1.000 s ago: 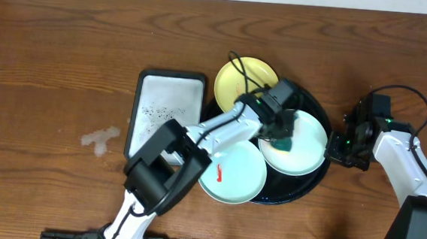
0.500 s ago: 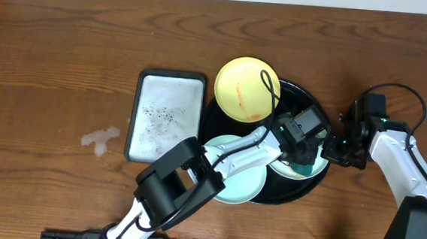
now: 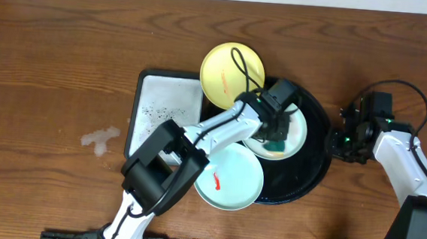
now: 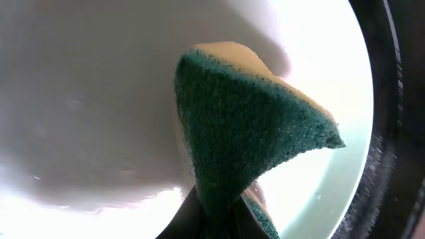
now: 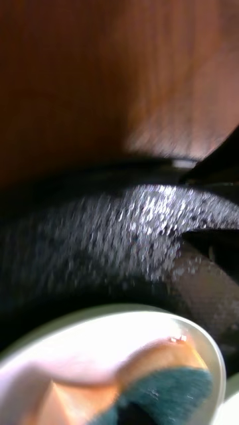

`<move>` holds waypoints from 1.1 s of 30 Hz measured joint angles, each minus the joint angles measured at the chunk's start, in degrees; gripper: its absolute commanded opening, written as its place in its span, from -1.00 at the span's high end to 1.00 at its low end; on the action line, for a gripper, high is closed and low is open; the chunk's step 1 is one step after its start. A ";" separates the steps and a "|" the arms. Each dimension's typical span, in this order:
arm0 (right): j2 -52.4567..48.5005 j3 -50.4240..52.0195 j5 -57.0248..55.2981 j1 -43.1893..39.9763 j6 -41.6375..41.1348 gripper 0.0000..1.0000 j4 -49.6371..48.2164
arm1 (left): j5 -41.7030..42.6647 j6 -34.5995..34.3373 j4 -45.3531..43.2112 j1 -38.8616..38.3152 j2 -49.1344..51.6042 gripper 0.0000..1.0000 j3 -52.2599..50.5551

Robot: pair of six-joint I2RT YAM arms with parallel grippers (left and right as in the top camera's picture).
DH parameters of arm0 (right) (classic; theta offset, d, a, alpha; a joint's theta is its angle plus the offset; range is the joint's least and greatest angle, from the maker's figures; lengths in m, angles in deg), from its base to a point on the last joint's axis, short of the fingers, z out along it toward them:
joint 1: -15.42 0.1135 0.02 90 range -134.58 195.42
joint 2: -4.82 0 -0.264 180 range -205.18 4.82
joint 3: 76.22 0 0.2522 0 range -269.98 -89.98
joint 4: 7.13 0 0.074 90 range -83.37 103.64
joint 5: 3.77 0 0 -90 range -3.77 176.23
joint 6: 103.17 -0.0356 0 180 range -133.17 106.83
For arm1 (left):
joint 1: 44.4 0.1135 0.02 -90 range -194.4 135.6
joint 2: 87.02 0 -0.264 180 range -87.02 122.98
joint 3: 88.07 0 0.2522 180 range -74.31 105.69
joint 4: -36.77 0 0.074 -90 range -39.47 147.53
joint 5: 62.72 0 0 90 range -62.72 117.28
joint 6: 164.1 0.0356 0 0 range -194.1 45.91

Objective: Clean dirty plates on tray and stack at the side
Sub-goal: 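Scrub the right pale green plate with the sponge while right gripper holds rim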

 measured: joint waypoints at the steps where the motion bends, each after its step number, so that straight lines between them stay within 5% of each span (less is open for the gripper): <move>1: 0.00 0.00 0.92 0.00 0.72 0.48 -0.26 | -0.09 0.17 0.04 0.17 -0.02 0.85 0.02; 14: -2.34 0.33 10.91 3.74 6.47 0.36 -12.41 | -2.84 1.14 0.02 -2.05 -0.02 0.85 0.33; 23: -11.47 -0.20 10.49 6.10 2.89 0.98 -16.00 | -3.23 1.14 0.17 -2.19 -0.02 0.85 0.33; 33: -10.45 -0.39 9.20 4.50 -3.26 0.97 -10.25 | -7.54 2.34 4.52 -2.75 -0.07 0.85 1.29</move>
